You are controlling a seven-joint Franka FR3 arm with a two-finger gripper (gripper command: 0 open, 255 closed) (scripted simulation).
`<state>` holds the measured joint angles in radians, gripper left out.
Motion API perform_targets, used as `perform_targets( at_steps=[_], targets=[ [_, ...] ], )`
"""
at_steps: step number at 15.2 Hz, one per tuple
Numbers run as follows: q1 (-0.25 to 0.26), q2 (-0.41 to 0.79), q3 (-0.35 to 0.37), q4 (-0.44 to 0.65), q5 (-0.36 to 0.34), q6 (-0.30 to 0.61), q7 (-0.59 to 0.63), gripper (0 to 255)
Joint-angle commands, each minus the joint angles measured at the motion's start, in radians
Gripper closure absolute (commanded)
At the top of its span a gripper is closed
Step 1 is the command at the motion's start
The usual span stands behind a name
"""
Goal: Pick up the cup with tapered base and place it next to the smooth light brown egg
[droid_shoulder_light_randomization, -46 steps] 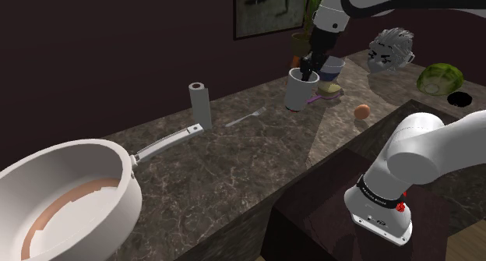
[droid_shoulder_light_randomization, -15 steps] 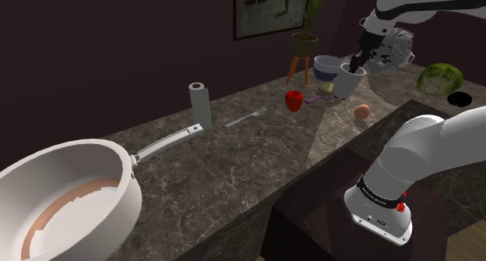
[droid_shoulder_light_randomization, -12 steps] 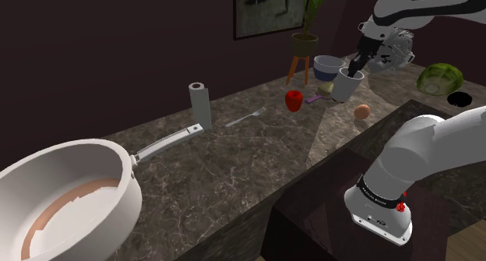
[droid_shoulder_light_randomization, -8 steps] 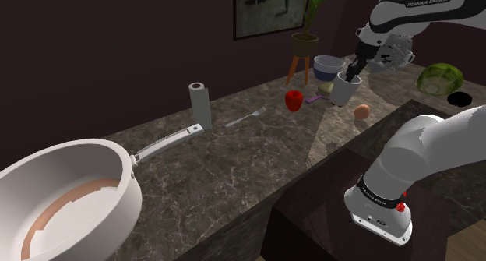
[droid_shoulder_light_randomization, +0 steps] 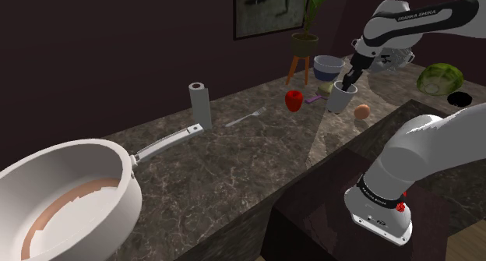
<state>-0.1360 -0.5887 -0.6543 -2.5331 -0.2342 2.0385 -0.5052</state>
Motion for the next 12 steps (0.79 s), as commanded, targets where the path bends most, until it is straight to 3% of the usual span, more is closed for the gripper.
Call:
perform_targets(
  at_steps=[1, 12],
  targets=[
    [0.001, 0.01, -0.01, -0.021, -0.003, 0.032, -0.004, 255],
    [0.018, 0.084, -0.069, -0.099, -0.005, 0.182, -0.03, 255]
  ],
)
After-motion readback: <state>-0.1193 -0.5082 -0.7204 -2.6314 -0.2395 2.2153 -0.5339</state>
